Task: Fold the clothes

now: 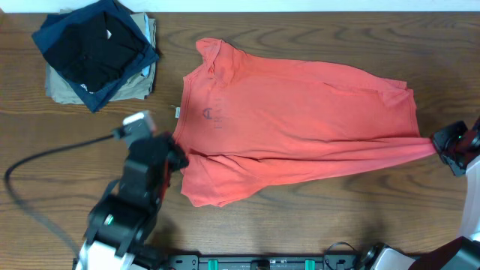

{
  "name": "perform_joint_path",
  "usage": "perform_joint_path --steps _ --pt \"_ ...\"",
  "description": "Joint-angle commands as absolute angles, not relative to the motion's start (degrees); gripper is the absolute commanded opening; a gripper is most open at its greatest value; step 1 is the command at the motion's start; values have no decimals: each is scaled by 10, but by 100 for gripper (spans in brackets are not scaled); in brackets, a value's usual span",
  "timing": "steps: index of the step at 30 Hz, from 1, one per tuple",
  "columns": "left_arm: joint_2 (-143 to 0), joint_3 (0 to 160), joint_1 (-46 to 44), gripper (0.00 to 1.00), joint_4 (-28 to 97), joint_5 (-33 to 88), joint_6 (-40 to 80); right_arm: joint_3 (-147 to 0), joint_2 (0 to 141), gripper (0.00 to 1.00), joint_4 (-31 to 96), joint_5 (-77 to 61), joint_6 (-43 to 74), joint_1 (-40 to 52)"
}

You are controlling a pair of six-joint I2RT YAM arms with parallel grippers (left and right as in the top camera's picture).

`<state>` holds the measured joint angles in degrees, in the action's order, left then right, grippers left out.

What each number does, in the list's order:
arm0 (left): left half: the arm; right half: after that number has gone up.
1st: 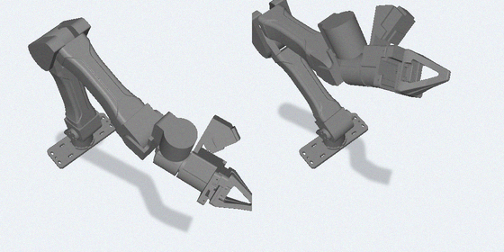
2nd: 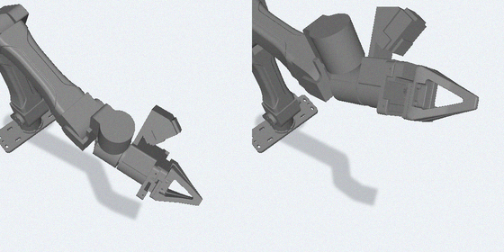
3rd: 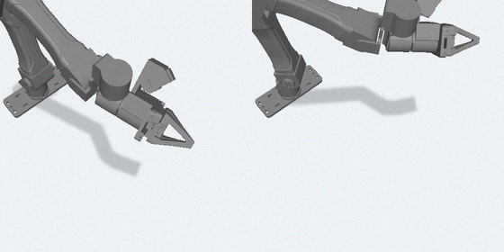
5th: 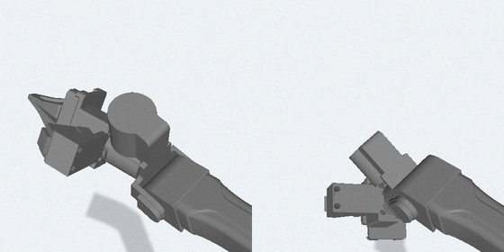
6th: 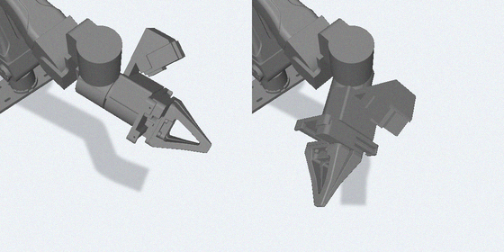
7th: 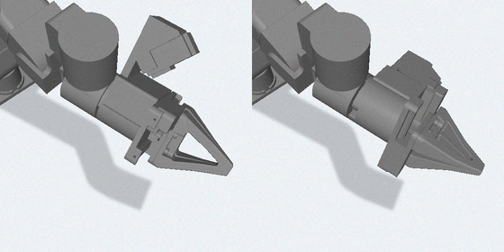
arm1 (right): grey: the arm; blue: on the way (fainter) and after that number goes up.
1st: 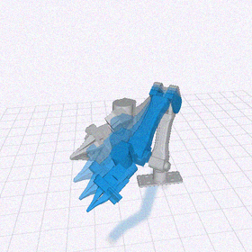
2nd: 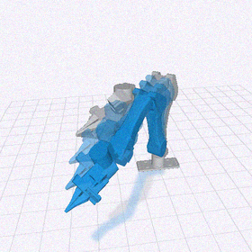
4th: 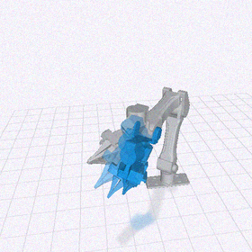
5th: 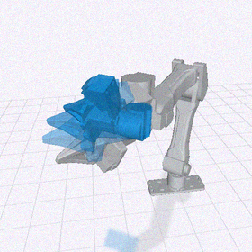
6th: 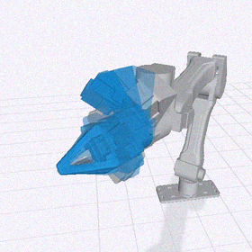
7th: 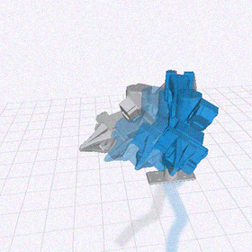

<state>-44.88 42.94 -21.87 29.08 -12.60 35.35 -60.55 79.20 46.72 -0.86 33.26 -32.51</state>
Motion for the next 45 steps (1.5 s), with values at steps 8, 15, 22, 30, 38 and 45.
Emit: perform_joint_path --steps 8,15,22,30,38,45 --pt "-663 424 -219 47 293 -76 359 -606 828 2 447 -15 318 -300" --pt "-657 427 -219 60 427 -68 328 -606 857 1 450 -15 306 -300" --pt "-693 426 -219 81 453 -66 270 -606 862 2 458 -17 306 -300" --pt "-775 426 -219 84 411 66 197 -606 862 2 465 -16 295 -300" --pt "-820 426 -219 80 410 71 194 -606 862 2 466 -16 295 -300" --pt "-819 426 -219 19 411 70 191 -606 862 1 469 -16 295 -300"
